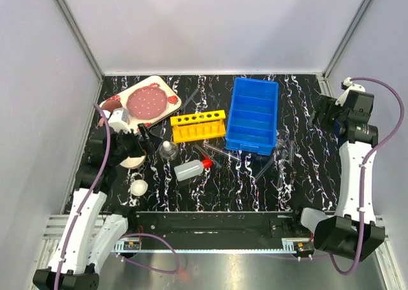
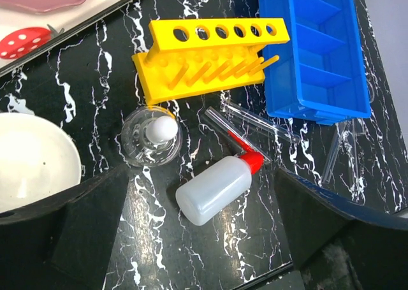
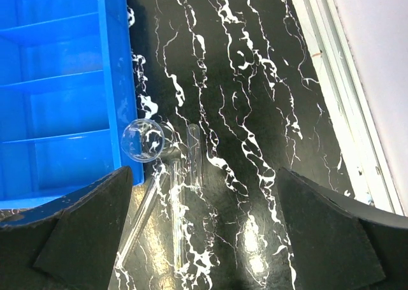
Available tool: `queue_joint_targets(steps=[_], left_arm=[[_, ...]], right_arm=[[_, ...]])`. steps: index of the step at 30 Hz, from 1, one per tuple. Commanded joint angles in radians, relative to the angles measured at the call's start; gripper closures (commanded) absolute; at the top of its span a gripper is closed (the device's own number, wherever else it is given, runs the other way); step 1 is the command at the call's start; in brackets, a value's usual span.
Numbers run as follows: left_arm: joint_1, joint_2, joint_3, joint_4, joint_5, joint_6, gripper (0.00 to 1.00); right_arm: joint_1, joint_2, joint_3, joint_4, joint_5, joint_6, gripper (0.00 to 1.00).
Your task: Organize the chemistry lab equipment
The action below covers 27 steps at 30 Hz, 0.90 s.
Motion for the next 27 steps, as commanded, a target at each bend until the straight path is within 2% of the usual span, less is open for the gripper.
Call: queue_joint_targets(steps=[1, 7, 10, 13, 16, 19, 27], left_arm=[[0.005, 0.053, 0.085, 0.032, 0.068, 0.037, 0.01], [0.005, 0.119, 0.113, 0.028, 0.074, 0.04, 0.01], [0.006, 0.173, 0.141, 0.034, 0.072, 0.046, 0.01], [0.003, 0.236, 0.187, 0.037, 0.08, 0.052, 0.01], [0.002, 0.317, 0.246, 0.026, 0.075, 0.069, 0.01], [-0.009, 0.423, 0.346, 0.015, 0.068, 0.095, 0.01], [-0.06, 0.774, 0.593, 0.003, -0.034, 0.208, 0.01]], right_arm=[[0.004, -0.043, 0.02, 0.069, -0.042, 0.012, 0.0], [0.004, -0.091, 0.01, 0.084, -0.125, -0.02, 0.0], [0.004, -0.122, -0.016, 0.099, -0.226, -0.068, 0.0], [0.004, -0.143, -0.05, 0.113, -0.387, -0.126, 0.0], [0.004, -0.137, -0.084, 0.072, -0.672, -0.279, 0.0], [0.006, -0.102, -0.089, 0.032, -0.765, -0.347, 0.0], [0.006, -0.037, -0.075, 0.036, -0.783, -0.362, 0.0]])
